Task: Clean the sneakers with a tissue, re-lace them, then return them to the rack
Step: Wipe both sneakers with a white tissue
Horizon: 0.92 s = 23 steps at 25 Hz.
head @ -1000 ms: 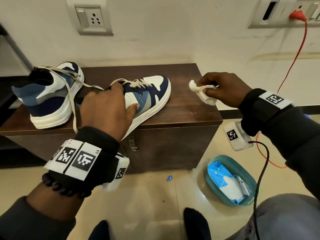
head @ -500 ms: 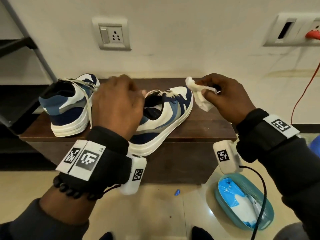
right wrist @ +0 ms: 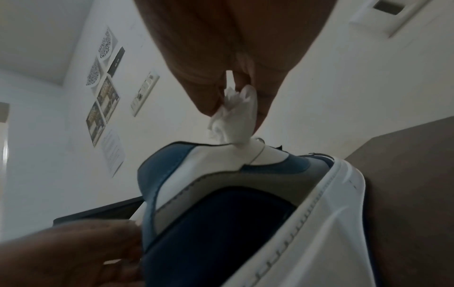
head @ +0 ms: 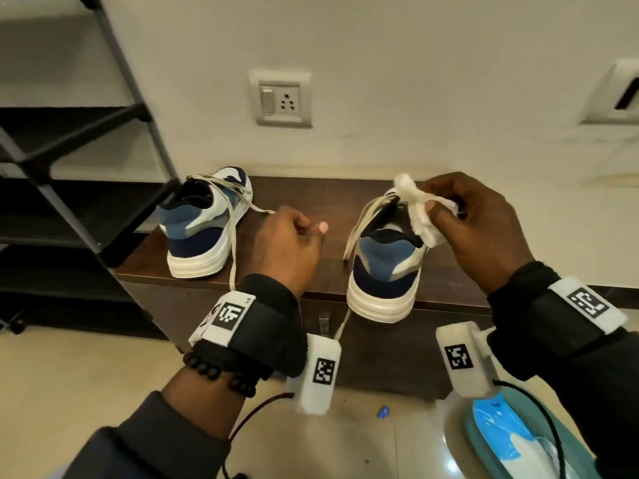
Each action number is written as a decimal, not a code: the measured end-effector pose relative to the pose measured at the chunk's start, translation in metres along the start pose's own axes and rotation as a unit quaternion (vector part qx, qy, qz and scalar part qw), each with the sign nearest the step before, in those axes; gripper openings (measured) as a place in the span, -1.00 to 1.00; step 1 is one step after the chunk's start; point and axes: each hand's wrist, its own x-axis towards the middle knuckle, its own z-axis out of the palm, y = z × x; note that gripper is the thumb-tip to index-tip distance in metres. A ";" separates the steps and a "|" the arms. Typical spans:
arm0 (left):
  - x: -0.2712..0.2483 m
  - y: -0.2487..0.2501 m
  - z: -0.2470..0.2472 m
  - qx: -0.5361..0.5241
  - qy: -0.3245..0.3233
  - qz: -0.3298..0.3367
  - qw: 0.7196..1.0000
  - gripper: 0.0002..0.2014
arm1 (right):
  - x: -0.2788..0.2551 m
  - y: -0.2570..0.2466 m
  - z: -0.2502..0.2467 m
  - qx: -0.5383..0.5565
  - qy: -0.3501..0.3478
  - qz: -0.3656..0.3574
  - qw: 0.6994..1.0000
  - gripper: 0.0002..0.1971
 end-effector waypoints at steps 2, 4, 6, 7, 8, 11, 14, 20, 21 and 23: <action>0.017 -0.022 -0.033 0.154 0.176 0.032 0.972 -0.57 | 0.002 -0.007 0.000 0.004 0.031 -0.008 0.999 -0.81; 0.033 -0.042 -0.067 0.249 0.234 0.001 0.940 -0.37 | 0.001 -0.019 0.001 0.018 0.050 -0.039 0.998 -0.82; 0.043 -0.058 -0.084 0.330 0.191 -0.005 0.925 -0.37 | -0.002 -0.034 0.005 0.033 0.053 -0.066 0.996 -0.81; 0.046 -0.062 -0.086 0.358 0.171 0.009 0.918 -0.41 | -0.004 -0.040 0.007 0.044 0.048 -0.073 0.995 -0.80; 0.047 -0.062 -0.086 0.370 0.163 0.023 0.914 -0.46 | -0.005 -0.045 0.010 0.052 0.039 -0.074 0.995 -0.80; 0.043 -0.047 -0.086 0.379 0.146 0.020 0.914 -0.54 | -0.012 -0.057 0.021 0.068 0.015 -0.081 0.994 -0.79; 0.038 -0.039 -0.088 0.423 0.082 0.016 0.902 -0.54 | -0.020 -0.068 0.032 0.074 -0.008 -0.087 0.993 -0.80; 0.018 -0.056 -0.115 0.102 0.033 0.010 0.994 -0.58 | -0.030 -0.080 0.052 0.113 -0.029 -0.097 0.988 -0.78; 0.013 -0.060 -0.116 -0.017 0.034 0.010 0.999 -0.58 | -0.030 -0.081 0.056 0.115 -0.030 -0.098 0.988 -0.78; -0.003 -0.061 -0.113 -0.113 0.011 0.032 0.993 -0.65 | -0.030 -0.081 0.064 0.112 -0.033 -0.094 0.989 -0.77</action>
